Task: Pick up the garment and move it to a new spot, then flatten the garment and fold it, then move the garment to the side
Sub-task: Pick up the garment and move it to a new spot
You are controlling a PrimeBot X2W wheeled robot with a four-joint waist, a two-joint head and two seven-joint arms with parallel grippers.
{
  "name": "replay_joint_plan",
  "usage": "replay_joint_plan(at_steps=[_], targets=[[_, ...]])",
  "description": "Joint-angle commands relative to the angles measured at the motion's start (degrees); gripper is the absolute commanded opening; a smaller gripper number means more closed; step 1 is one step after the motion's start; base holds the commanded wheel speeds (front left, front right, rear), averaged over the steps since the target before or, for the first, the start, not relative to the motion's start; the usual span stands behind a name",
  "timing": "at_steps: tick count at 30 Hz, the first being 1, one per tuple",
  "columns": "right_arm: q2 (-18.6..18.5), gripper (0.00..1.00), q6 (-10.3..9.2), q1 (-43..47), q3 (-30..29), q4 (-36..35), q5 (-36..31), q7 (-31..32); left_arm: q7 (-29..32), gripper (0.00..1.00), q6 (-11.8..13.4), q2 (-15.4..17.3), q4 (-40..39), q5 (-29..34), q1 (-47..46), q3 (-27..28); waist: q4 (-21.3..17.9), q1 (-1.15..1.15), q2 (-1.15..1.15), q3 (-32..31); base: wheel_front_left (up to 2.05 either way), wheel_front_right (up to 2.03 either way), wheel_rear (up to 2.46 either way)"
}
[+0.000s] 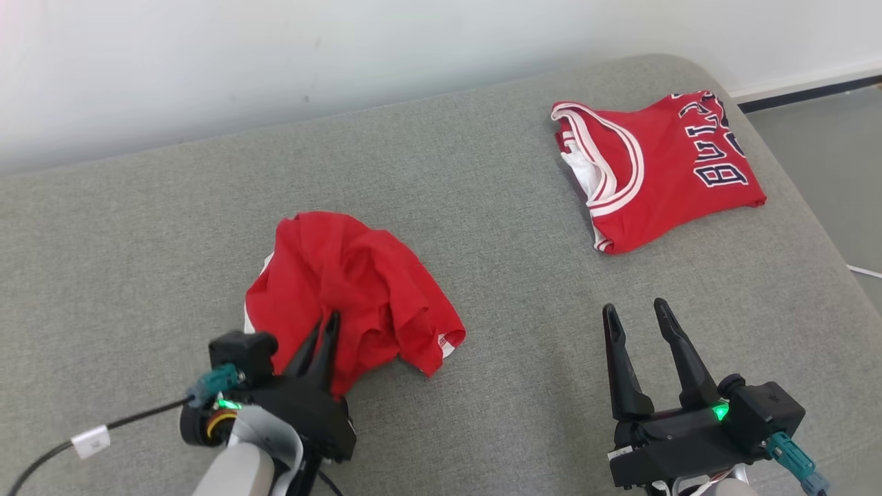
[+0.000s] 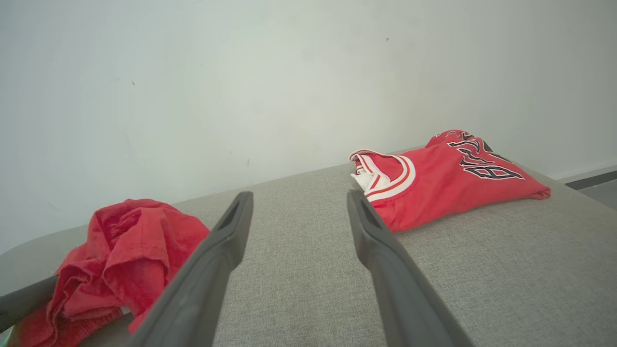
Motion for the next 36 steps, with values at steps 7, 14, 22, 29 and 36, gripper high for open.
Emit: replay_joint_plan(at_steps=[7, 14, 22, 29, 36], targets=[[0.1, 1.00, -0.09, 0.9, 0.5, 0.5, -0.6, -0.1, -4.6, 1.00, -1.4, -1.2, 6.3, 1.6, -0.9, -2.9, 1.6, 0.00, 0.00, -2.1, 0.00, 0.00, 0.00], [0.1, 1.00, -0.09, 3.3, -0.2, 0.5, -1.3, -0.1, -8.1, 1.00, -1.5, 0.1, 2.1, 2.0, -0.6, -3.4, 4.1, 0.00, 0.00, -6.1, 0.00, 0.00, 0.00], [0.1, 1.00, -0.09, 5.2, -2.4, -0.3, -2.0, -0.1, -11.0, 1.00, 2.0, 5.1, -6.5, 3.1, 4.9, 0.4, 6.8, 0.00, 0.00, -9.2, 0.00, 0.00, 0.00], [0.1, 1.00, -0.09, 6.2, -3.5, -0.9, -2.1, -0.1, -12.7, 1.00, 4.6, 7.3, -11.3, 3.7, 11.7, 4.9, 8.1, 0.00, 0.00, -9.8, 0.00, 0.00, 0.00], [0.1, 1.00, -0.09, 7.1, -4.7, -1.0, -1.6, -0.1, -12.9, 1.00, 6.3, 5.0, -17.4, 6.3, 21.9, 12.5, 9.1, 0.00, 0.00, -10.0, 0.00, 0.00, 0.00]])
